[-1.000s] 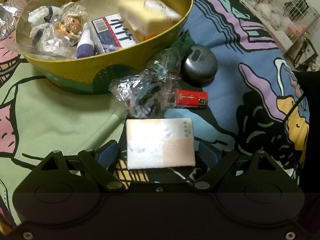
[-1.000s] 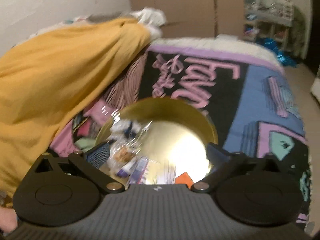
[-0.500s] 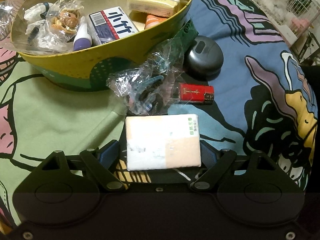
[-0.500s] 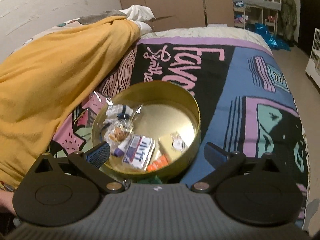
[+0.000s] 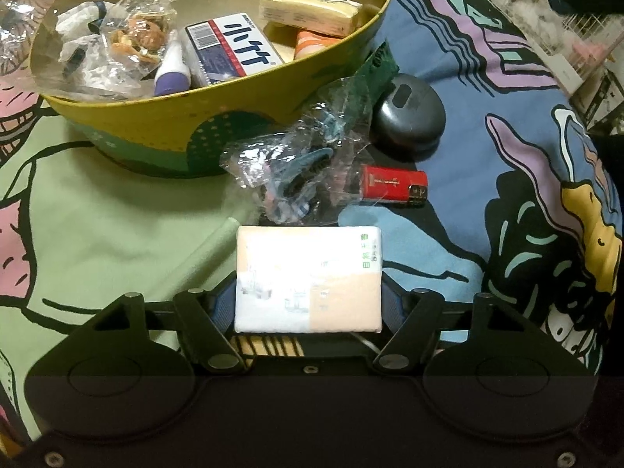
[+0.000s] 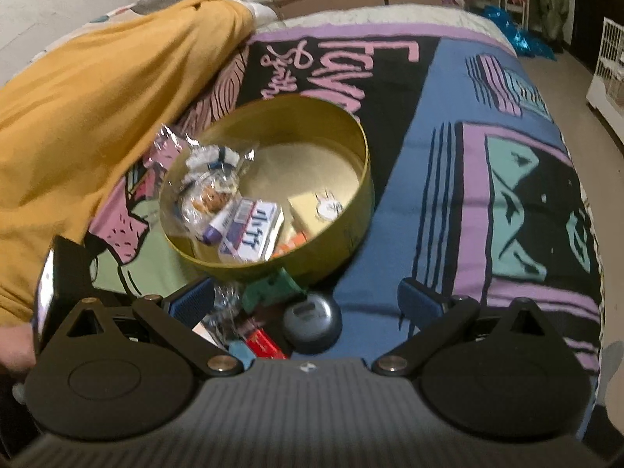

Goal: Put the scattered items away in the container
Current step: 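Grasp the white Face tissue pack with the left tool and lift it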

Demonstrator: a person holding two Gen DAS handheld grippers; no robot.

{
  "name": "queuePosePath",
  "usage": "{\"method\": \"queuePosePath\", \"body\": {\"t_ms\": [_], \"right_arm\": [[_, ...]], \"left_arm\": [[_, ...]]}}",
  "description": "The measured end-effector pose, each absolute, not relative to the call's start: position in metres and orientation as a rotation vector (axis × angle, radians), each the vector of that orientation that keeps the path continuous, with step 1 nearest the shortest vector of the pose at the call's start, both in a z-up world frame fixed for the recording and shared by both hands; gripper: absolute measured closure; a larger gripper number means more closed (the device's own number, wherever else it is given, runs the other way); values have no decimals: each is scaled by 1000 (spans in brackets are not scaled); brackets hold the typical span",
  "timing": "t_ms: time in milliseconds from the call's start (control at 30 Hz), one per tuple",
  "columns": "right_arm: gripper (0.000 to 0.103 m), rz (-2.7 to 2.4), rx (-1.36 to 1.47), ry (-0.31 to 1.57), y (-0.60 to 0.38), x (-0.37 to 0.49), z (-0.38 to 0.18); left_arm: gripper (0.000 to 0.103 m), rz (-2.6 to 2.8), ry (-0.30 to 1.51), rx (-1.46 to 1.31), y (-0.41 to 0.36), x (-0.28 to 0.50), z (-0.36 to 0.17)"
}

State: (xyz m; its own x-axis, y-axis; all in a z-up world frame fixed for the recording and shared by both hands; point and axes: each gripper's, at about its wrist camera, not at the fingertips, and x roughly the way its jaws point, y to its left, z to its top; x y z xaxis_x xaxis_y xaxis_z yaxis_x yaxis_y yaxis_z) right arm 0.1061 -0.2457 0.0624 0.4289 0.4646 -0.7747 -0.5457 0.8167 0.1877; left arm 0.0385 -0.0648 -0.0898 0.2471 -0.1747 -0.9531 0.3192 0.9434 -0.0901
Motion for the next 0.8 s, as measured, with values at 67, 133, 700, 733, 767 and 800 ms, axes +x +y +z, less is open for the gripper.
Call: {"method": "queuePosePath", "body": {"t_ms": [67, 133, 700, 733, 767, 800], "right_arm": [[0, 626, -101, 948, -247, 104, 57], [0, 624, -111, 961, -247, 103, 53], [0, 640, -235, 1005, -230, 99, 22], [0, 647, -246, 1004, -228, 99, 19], [0, 653, -256, 1006, -225, 99, 16], [0, 659, -264, 1007, -223, 99, 14]], "left_arm": [[35, -334, 1278, 117, -61, 39, -88], [35, -333, 1271, 106, -59, 39, -84], [35, -237, 1207, 64, -31, 37, -53], [35, -224, 1195, 53, -27, 37, -49], [35, -212, 1185, 43, -23, 38, -45], [35, -198, 1172, 32, -19, 38, -41]]}}
